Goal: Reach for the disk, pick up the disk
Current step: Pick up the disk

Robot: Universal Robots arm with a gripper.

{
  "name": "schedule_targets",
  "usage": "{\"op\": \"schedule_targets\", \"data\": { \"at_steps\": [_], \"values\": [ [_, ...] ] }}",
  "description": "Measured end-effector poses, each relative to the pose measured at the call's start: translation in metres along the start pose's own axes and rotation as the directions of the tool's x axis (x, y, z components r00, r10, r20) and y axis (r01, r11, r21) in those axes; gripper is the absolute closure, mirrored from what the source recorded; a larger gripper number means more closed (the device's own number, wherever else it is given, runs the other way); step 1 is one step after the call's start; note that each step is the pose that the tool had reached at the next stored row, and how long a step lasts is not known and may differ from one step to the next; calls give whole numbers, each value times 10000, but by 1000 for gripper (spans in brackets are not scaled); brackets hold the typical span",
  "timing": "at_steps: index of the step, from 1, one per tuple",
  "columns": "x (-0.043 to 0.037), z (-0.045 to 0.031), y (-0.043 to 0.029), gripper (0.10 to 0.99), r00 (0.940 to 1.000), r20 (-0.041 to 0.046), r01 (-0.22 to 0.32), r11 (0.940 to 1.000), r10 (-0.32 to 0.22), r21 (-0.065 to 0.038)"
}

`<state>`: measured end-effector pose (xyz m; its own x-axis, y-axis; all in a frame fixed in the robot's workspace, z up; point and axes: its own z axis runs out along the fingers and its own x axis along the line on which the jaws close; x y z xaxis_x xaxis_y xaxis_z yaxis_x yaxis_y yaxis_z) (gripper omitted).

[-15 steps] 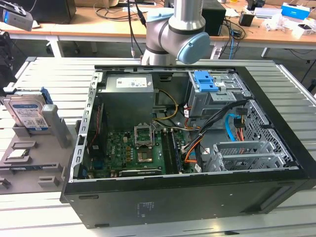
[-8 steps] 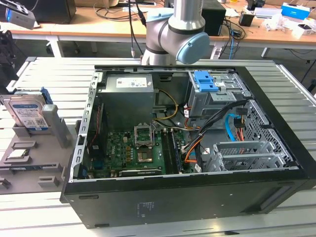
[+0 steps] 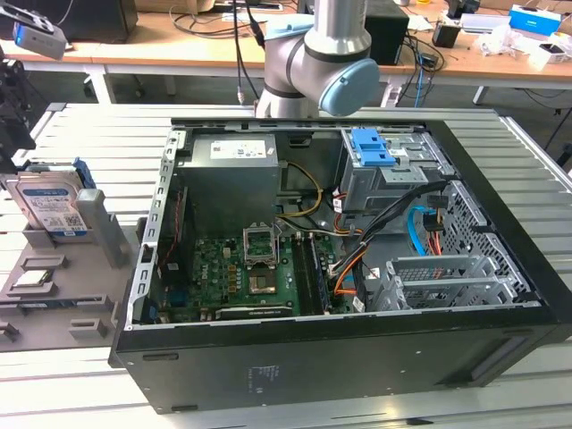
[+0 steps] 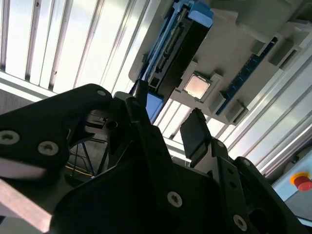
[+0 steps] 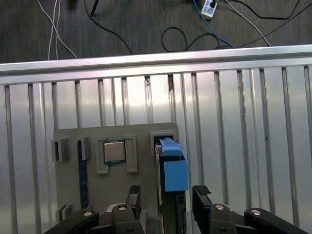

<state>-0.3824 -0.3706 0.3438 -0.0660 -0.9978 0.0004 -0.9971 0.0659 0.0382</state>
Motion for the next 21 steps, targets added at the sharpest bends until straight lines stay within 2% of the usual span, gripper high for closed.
{"op": "schedule_targets", "data": {
  "at_steps": [6, 11, 15, 21],
  "values": [
    [-7, 89, 7, 541, 10000, -1, 13, 10000, -13, 0],
    [-53, 113, 21, 541, 10000, 2, 75, 10000, -75, 1],
    [-52, 151, 63, 541, 9999, 19, 136, 9999, -136, 1],
    [-50, 183, 89, 541, 9999, 17, 150, 9999, -150, -1]
  ]
}}
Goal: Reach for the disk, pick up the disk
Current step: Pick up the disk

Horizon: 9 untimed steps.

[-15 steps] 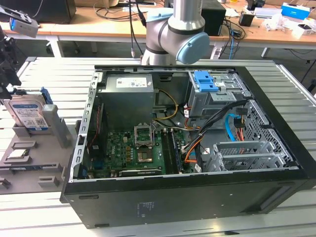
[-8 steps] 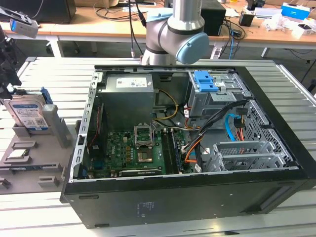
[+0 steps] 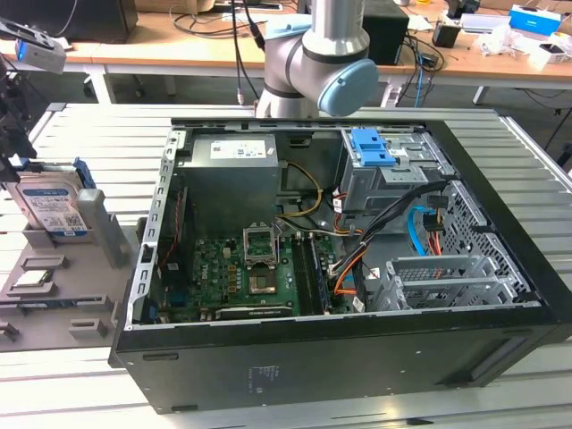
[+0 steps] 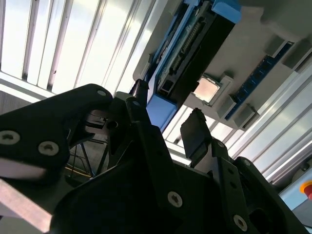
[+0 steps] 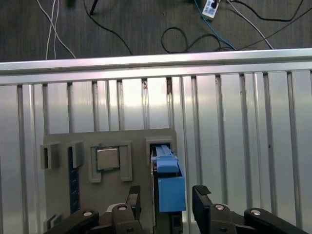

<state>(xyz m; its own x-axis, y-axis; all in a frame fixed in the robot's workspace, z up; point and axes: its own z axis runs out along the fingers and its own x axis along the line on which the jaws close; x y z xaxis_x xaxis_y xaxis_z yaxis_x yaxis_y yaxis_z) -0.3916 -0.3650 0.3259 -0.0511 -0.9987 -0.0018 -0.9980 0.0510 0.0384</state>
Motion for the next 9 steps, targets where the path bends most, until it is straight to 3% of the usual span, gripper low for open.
{"op": "schedule_targets", "data": {
  "at_steps": [9],
  "values": [
    [0, 69, 2, 541, 10000, 0, 3, 10000, -3, 0]
  ]
}}
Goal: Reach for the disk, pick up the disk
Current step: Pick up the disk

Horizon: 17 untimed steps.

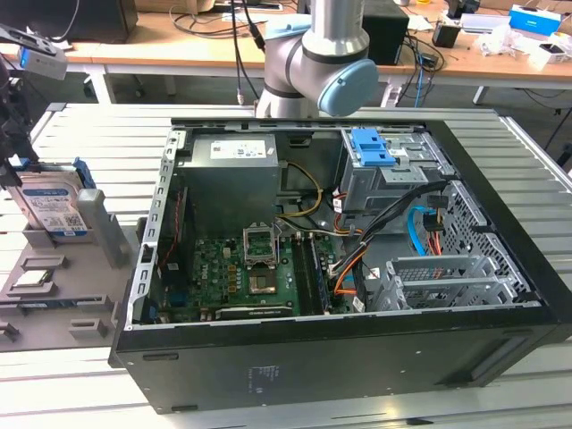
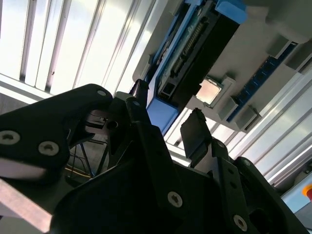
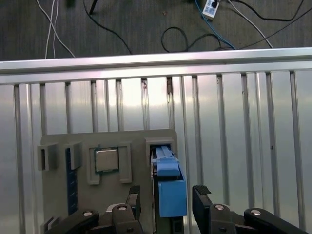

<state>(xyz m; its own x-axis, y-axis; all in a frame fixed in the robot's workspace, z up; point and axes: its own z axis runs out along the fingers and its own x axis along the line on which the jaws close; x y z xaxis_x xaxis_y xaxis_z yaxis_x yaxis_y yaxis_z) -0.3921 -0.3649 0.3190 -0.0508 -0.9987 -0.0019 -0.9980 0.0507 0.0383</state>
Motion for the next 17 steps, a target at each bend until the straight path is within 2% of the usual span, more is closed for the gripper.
{"op": "schedule_targets", "data": {
  "at_steps": [17],
  "values": [
    [0, 119, -4, 541, 10000, 0, 7, 10000, -7, 1]
  ]
}}
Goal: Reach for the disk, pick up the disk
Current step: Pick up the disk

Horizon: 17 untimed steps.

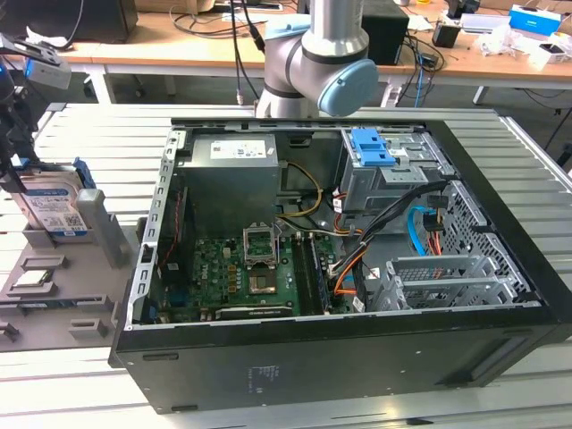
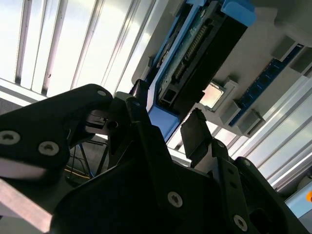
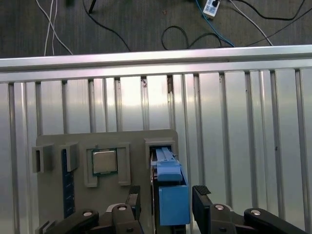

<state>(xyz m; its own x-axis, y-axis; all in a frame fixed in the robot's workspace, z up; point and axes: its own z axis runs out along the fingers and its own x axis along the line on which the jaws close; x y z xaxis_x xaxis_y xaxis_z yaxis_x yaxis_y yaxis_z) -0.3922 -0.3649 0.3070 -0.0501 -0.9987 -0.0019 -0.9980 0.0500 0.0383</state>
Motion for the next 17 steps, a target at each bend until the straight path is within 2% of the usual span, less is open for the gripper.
{"op": "schedule_targets", "data": {
  "at_steps": [10, 15, 17],
  "values": [
    [0, 103, -4, 541, 10000, -1, 29, 10000, -29, -1],
    [1, 139, -5, 541, 9982, -23, 593, 9982, -593, -3],
    [0, 154, -6, 541, 9982, -22, 598, 9982, -598, -1]
  ]
}}
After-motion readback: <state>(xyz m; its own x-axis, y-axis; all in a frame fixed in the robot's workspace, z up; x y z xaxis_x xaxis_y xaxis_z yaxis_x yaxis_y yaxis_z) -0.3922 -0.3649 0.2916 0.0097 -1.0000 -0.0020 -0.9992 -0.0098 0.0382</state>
